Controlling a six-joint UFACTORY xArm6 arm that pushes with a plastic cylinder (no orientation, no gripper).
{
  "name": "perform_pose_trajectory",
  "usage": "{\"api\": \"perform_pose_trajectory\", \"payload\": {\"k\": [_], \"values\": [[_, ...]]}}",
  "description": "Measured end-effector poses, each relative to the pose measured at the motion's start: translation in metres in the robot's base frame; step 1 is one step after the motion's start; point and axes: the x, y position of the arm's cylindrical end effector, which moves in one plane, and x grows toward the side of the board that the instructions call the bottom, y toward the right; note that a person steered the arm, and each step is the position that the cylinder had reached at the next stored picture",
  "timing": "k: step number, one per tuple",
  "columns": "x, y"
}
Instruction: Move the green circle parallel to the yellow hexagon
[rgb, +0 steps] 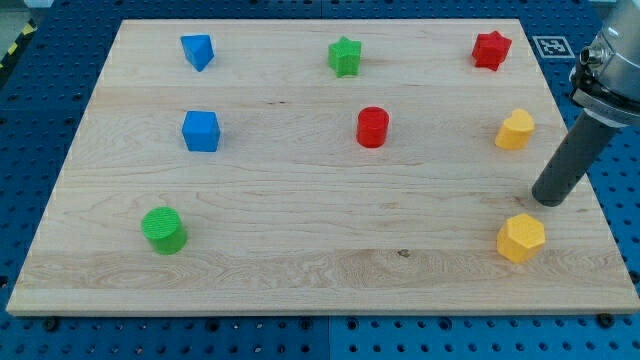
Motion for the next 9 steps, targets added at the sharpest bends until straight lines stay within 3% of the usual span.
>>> {"api": "perform_pose_trajectory", "payload": {"k": [1, 3, 4, 5, 7, 8, 9], "values": [[0.000, 0.000], [0.013, 0.058], [0.053, 0.072], [0.079, 0.064], [0.079, -0.036], [0.079, -0.057], [0.079, -0.007]]}}
